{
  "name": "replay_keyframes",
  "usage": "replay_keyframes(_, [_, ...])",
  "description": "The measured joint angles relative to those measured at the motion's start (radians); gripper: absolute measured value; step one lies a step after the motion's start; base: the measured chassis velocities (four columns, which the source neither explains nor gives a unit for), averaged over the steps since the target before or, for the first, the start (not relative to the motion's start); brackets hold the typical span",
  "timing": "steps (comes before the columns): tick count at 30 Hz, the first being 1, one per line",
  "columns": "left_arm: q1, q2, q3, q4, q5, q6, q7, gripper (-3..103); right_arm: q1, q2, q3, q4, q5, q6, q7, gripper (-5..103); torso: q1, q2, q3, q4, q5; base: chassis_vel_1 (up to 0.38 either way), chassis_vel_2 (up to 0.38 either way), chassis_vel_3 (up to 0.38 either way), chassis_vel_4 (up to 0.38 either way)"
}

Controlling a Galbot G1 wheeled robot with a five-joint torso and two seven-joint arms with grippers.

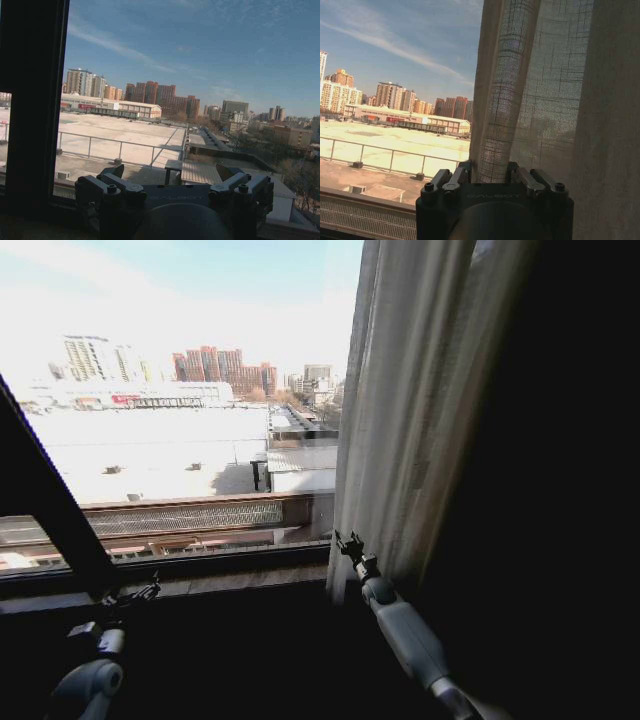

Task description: Open the curtains by pulling them apart, changing their state from closed to fully open.

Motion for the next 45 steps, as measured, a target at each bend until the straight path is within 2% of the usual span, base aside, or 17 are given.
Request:
replay_keyframes(1, [0.0,0.0,0.0,0.0,0.0,0.0,0.0,100,-0.001,0.002,0.0,0.001,0.001,0.0,0.0,30,0.0,0.0,0.0,0.0,0.0,0.0,0.0,0.0,0.0])
replay_keyframes(4, [0.0,0.0,0.0,0.0,0.0,0.0,0.0,100,-0.001,0.005,0.0,0.003,0.006,0.004,-0.001,25,0.0,0.0,0.0,0.0,0.0,0.0,0.0,0.0,0.0])
replay_keyframes(6, [0.0,0.0,0.0,0.0,0.0,0.0,0.0,100,-0.002,0.008,0.0,0.004,0.008,0.017,-0.011,14,0.0,0.0,0.0,0.0,0.0,0.0,0.0,0.0,0.0])
replay_keyframes(7, [0.0,0.0,0.0,0.0,0.0,0.0,0.0,100,-0.002,0.008,0.0,0.004,0.008,0.017,-0.011,14,0.0,0.0,0.0,0.0,0.0,0.0,0.0,0.0,0.0])
replay_keyframes(10, [0.0,0.0,0.0,0.0,0.0,0.0,0.0,100,-0.005,0.008,0.003,0.008,0.012,0.037,-0.04,2,0.0,0.0,0.0,0.0,0.0,0.0,0.0,0.0,0.0])
replay_keyframes(24, [0.0,0.0,0.0,0.0,0.0,0.0,0.0,100,-0.016,-0.009,0.011,0.018,0.037,0.03,-0.091,0,0.0,0.0,0.0,0.0001,-0.0001,-0.026,-0.014,0.019,0.016])
replay_keyframes(41, [0.0,0.0,0.0,0.0,0.0,0.0,0.0,100,-0.023,0.001,0.018,0.008,0.035,0.062,-0.109,0,0.0,0.0,0.0,-0.0007,0.0006,-0.184,-0.183,0.183,0.168])
replay_keyframes(45, [0.0,0.0,0.0,0.0,0.0,0.0,0.0,100,-0.027,-0.001,0.019,0.016,0.037,0.068,-0.108,0,0.0,0.0,0.0,0.0001,0.0002,-0.01,-0.024,0.014,0.006])
